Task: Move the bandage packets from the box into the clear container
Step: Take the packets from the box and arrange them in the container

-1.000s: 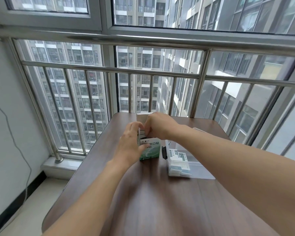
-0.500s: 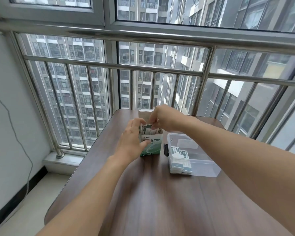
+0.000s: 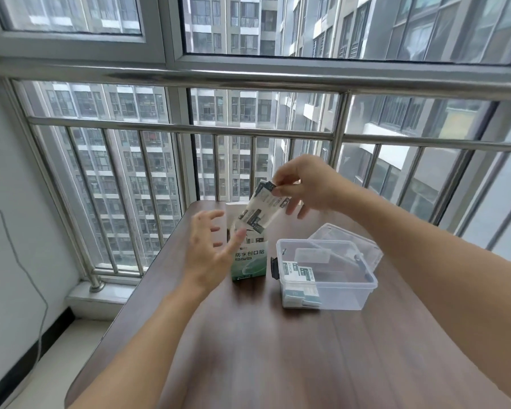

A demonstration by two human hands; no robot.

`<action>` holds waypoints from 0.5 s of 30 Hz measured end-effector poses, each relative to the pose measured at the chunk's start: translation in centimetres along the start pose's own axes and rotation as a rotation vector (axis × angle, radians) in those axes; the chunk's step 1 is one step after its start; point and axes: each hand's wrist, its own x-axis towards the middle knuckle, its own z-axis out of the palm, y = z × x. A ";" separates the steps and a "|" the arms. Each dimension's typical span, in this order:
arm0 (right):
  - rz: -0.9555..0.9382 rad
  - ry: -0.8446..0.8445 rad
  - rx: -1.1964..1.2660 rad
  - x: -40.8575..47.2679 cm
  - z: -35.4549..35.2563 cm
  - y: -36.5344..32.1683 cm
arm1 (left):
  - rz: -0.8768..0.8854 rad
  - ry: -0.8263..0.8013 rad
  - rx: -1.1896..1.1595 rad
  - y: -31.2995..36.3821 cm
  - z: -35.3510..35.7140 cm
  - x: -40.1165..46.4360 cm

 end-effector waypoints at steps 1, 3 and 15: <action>0.015 -0.040 0.042 -0.5 -0.6 -0.1 | -0.037 0.013 -0.058 1.3 -0.1 0.3; 0.023 -0.124 0.104 -1.4 -1.3 -0.2 | -0.212 -0.126 -0.265 4.4 -0.1 1.2; 0.059 -0.061 0.193 -5.3 -1.6 2.0 | -0.626 -0.761 -0.699 10.3 4.0 -0.7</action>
